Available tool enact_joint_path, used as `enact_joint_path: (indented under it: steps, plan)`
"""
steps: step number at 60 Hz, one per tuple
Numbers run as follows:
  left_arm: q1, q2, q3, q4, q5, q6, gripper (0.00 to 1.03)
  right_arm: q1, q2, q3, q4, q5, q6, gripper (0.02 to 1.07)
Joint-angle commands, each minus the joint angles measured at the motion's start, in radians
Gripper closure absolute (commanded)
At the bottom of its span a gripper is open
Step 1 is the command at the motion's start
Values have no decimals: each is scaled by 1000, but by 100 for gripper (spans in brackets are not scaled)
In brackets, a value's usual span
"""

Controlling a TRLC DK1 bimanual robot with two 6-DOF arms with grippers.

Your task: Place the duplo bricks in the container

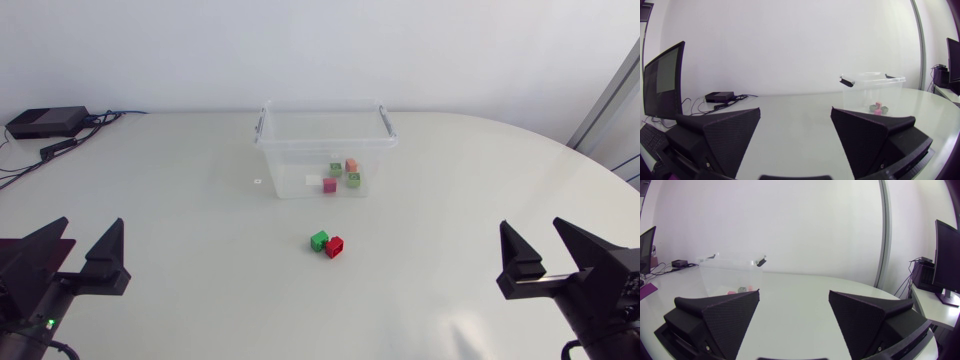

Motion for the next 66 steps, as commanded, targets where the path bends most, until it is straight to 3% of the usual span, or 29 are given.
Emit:
enact_joint_path:
  steps: [1,38,55,66]
  plan:
    - [5,-12,-17,3,-6,-14,5,-4,-8,-20,10,-4,-11,7]
    - [5,-12,-17,3,-6,-14,5,24,12,38,64,-4,-28,7]
    - [5,-12,-16,3,-6,-14,5,70,530,312,91,-40,-33,7]
    - [5,-12,-16,3,-6,-14,5,104,871,403,127,-222,-33,7]
